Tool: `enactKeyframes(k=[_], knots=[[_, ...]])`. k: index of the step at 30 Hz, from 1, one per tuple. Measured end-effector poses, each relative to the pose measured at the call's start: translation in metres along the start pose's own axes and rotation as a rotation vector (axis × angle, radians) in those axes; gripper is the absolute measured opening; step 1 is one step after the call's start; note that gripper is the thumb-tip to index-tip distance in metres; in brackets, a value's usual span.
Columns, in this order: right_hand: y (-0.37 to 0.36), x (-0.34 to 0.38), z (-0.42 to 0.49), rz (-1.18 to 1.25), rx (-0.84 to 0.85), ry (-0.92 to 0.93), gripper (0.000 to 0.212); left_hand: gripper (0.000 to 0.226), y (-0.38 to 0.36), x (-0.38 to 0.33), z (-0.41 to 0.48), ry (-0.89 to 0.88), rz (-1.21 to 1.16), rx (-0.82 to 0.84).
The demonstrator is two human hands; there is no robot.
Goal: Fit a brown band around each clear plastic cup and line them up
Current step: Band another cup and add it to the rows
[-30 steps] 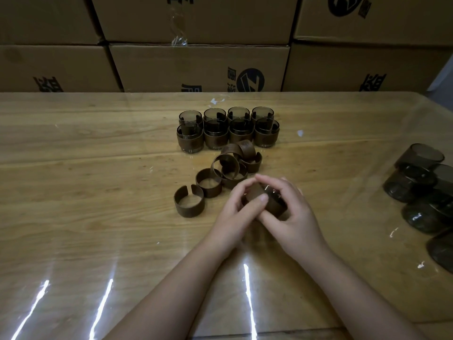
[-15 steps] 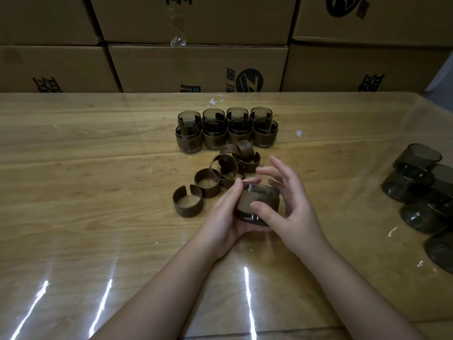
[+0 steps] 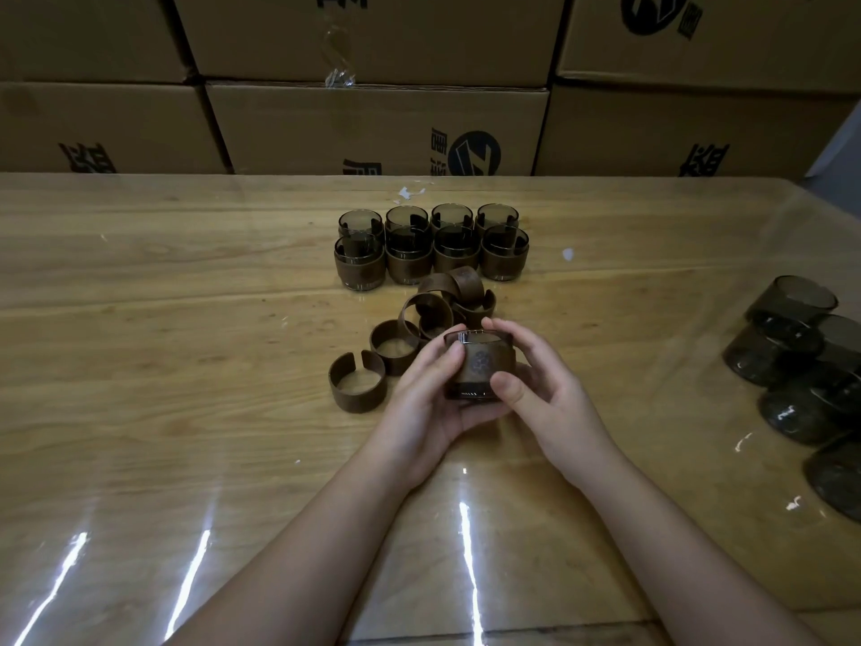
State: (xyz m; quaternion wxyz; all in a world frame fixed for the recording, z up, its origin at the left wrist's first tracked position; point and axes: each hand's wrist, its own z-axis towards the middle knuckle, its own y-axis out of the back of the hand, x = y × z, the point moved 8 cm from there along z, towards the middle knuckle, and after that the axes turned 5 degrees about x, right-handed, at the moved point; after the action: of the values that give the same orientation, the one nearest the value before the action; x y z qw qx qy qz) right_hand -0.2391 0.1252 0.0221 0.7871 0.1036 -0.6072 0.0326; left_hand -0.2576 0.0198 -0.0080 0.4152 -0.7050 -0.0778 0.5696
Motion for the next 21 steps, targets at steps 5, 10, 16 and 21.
enactKeyframes(k=[5,10,16,21], knots=[[0.001,-0.0046,0.0002,0.038,-0.017,-0.018,0.044,0.056,-0.0009,-0.0003,0.0016,-0.006,0.048,-0.001],[-0.0006,-0.0073,0.0003,0.052,-0.021,-0.022,0.039,0.055,-0.0024,-0.0002,0.0018,-0.004,0.04,0.02],[-0.0012,-0.006,0.0009,0.057,-0.024,-0.006,0.037,0.053,-0.0065,-0.0022,0.0006,-0.036,0.063,0.044],[-0.0008,-0.0047,0.0006,0.073,-0.031,0.016,0.036,0.054,-0.0063,-0.0019,0.0013,-0.037,0.074,0.038]])
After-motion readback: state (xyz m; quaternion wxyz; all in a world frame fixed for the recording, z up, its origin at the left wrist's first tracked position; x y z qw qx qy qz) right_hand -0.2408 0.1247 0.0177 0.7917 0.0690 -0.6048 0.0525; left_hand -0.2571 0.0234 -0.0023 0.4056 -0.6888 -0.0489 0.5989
